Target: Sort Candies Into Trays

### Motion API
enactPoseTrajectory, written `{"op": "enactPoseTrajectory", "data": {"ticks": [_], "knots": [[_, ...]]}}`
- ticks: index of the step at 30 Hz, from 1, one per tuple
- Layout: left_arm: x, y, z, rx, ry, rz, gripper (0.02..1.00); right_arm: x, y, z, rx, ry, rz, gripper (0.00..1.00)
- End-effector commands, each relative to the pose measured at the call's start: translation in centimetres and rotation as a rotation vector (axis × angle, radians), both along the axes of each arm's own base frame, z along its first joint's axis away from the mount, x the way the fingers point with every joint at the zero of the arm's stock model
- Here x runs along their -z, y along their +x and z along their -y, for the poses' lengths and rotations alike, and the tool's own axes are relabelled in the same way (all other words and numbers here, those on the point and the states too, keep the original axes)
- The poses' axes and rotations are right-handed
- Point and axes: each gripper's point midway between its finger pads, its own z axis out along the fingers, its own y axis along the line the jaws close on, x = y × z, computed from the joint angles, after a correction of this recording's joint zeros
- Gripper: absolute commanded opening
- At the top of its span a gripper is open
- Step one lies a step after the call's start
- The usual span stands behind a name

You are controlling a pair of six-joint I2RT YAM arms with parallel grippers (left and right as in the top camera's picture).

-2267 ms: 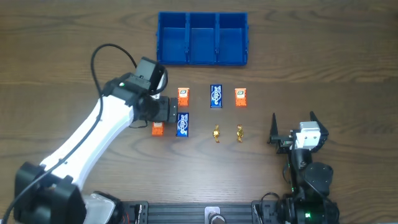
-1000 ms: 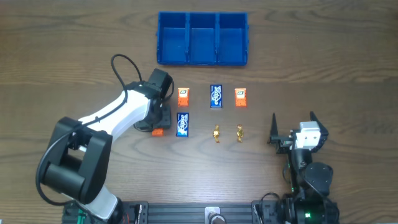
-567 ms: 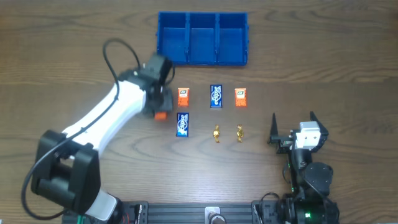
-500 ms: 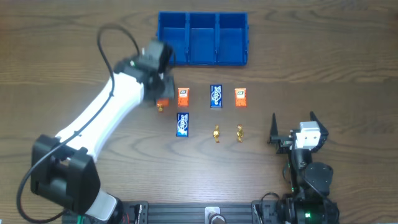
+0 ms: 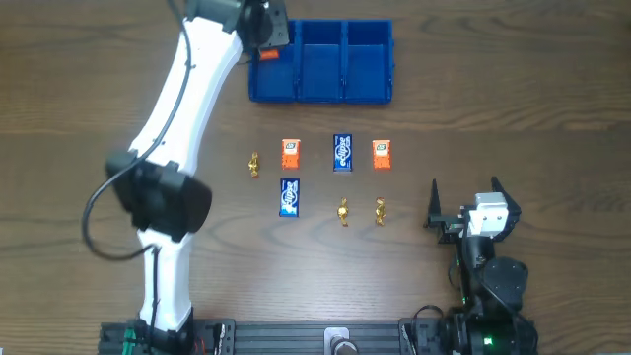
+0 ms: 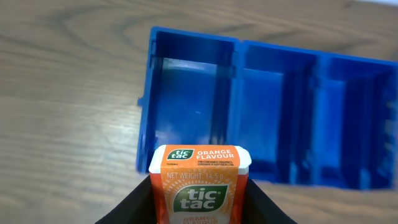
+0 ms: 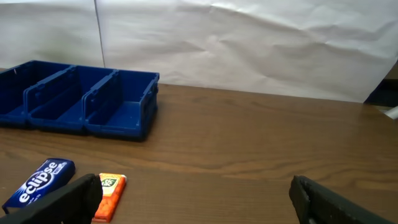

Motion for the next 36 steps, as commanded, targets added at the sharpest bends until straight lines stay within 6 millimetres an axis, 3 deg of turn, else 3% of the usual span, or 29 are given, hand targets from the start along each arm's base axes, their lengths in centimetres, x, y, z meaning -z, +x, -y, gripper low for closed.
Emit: {"op": "enactPoseTrajectory", "data": {"ticks": [1,4,10,13,15,18,22,26,30,36], "knots": [[3.6,2.7,0.2,0.043,-0.013,-0.013,0.305,0.2,0.0,0.2,0.012,0.002,-0.003,0.998],[4.7,3.5,0.2,0.045,-0.015,-0.012,0.308,0.2,0.0,0.2,0.012,0.002,-0.003,0.998],[5.2,3.6,0.2,0.073,0.003,-0.013,0.338,0.2,0.0,0.2,0.012,0.002,-0.003,0.998],[5.5,3.6,0.1,0.080,0.013,-0.016,0.538,0.2,0.0,0.2,0.012,0.002,-0.003,0.998],[5.6,3.5,-0.1,0.075,0.025,-0.021,0.741,0.2,0.0,0.2,0.012,0.002,-0.003,0.998],[5.0,2.9,0.0,0.073,0.046,-0.022,0.877,0.2,0.0,0.2,0.012,0.002,-0.003,0.998],[2.6,0.4,1.0,0.075,0.043,-0.028,0.921,0.2,0.0,0.2,0.012,0.002,-0.003,1.000],[2.0,-5.0,2.3,0.078,0.028,-0.071,0.919,0.2,0.0,0.2,0.012,0.002,-0.003,0.998],[5.1,-9.5,3.6,0.106,0.037,-0.129,0.908,0.2,0.0,0.2,0.012,0.002,-0.003,0.998],[12.3,-12.6,4.4,0.107,0.061,-0.236,0.882,0.2,0.0,0.2,0.012,0.002,-0.003,0.998]]}}
